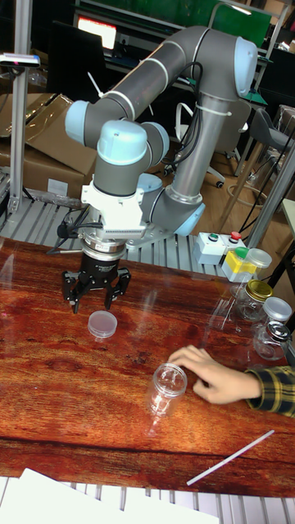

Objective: Unscrew the lid from the jar

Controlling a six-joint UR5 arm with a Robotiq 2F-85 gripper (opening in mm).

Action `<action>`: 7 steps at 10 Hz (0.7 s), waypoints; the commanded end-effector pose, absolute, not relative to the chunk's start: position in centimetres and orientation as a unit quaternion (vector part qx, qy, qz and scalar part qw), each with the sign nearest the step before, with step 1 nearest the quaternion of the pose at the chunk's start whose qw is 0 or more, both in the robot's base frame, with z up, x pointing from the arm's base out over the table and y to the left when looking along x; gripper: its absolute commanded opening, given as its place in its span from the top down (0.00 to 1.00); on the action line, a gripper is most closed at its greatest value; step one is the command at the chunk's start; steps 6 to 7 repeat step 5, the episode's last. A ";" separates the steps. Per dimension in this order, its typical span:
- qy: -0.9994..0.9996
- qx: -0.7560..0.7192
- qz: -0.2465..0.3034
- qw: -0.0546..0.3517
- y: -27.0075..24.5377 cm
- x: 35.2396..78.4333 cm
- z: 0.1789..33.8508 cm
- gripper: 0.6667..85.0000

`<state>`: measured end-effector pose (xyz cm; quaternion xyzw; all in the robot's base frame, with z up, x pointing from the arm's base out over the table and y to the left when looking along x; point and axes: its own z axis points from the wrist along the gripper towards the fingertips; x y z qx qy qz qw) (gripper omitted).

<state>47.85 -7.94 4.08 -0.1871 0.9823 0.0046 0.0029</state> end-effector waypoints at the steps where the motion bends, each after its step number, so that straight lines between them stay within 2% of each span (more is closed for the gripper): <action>1: 0.983 -0.184 0.006 0.004 -7.9 48.1 4.4 0.22; 7: 0.982 -0.189 -0.001 0.000 -8.2 48.2 4.7 0.22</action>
